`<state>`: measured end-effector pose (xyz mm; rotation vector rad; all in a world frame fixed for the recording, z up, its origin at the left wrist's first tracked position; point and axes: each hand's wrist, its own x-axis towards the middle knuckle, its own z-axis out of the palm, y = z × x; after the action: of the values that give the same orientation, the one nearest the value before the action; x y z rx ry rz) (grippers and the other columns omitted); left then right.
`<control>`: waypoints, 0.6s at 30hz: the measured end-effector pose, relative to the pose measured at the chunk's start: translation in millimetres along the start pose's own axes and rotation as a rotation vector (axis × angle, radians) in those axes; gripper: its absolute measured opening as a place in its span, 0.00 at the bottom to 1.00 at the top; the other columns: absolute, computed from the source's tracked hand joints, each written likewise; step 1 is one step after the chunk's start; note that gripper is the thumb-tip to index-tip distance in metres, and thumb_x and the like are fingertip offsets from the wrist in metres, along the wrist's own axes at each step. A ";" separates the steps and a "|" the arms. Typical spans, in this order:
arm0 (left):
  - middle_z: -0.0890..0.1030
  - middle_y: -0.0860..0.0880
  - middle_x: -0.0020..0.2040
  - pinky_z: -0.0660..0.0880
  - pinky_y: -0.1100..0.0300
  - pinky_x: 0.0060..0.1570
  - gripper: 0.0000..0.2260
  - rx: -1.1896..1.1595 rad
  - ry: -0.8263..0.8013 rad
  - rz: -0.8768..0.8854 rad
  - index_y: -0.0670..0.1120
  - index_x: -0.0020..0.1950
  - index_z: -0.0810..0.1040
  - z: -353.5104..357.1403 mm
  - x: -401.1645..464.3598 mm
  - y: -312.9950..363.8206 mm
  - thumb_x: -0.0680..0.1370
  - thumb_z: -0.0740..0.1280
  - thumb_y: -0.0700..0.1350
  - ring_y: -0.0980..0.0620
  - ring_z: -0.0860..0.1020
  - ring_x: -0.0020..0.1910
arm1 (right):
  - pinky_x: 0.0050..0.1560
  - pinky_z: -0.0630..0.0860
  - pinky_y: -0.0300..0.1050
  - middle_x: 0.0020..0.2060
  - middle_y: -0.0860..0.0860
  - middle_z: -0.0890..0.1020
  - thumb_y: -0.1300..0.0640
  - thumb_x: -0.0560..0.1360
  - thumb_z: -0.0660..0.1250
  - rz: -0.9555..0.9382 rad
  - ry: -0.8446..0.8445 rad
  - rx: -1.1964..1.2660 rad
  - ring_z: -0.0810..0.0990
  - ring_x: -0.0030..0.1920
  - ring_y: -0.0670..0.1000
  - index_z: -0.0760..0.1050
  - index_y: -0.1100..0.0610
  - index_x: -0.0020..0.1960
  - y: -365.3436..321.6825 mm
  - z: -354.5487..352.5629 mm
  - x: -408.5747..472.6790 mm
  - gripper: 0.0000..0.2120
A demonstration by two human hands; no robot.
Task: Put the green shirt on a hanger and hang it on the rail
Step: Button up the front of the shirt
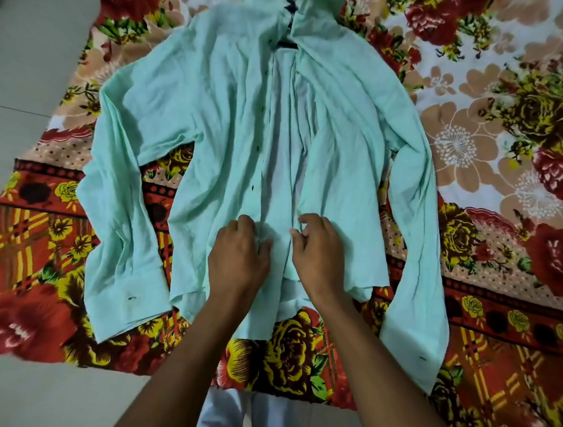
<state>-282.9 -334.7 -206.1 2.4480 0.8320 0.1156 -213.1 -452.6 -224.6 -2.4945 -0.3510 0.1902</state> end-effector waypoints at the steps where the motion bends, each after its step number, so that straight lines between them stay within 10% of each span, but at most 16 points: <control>1: 0.79 0.43 0.45 0.71 0.50 0.36 0.10 -0.016 0.003 -0.031 0.43 0.49 0.73 1.9 2.0 -1.5 0.77 0.71 0.47 0.39 0.77 0.45 | 0.43 0.74 0.44 0.45 0.50 0.79 0.58 0.79 0.69 0.013 0.017 0.052 0.74 0.44 0.47 0.80 0.57 0.55 2.6 -0.6 0.7 0.06; 9: 0.83 0.53 0.39 0.74 0.63 0.40 0.04 -0.374 0.087 -0.160 0.47 0.45 0.83 -12.0 -0.2 -1.0 0.78 0.70 0.44 0.56 0.80 0.39 | 0.46 0.78 0.35 0.44 0.47 0.84 0.60 0.80 0.69 0.035 0.171 0.433 0.82 0.45 0.45 0.83 0.57 0.52 0.5 -33.6 -21.4 0.04; 13: 0.81 0.52 0.37 0.71 0.63 0.36 0.05 -0.698 -0.010 -0.410 0.46 0.45 0.81 -7.0 -7.4 5.8 0.80 0.70 0.46 0.57 0.77 0.35 | 0.41 0.74 0.39 0.37 0.46 0.83 0.55 0.80 0.68 0.063 -0.235 0.103 0.78 0.37 0.40 0.83 0.55 0.44 13.7 -34.3 -18.3 0.09; 18: 0.86 0.48 0.41 0.81 0.51 0.46 0.04 -0.805 -0.111 -0.494 0.47 0.47 0.85 0.6 -2.9 0.0 0.79 0.70 0.45 0.48 0.85 0.44 | 0.46 0.73 0.40 0.45 0.50 0.82 0.50 0.80 0.69 0.005 0.015 0.010 0.80 0.46 0.47 0.83 0.55 0.54 -11.2 -24.5 -6.7 0.10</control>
<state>-285.1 -336.7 -206.3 1.4517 1.0563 0.1018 -216.5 -459.3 -197.9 -2.4864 -0.3362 0.1744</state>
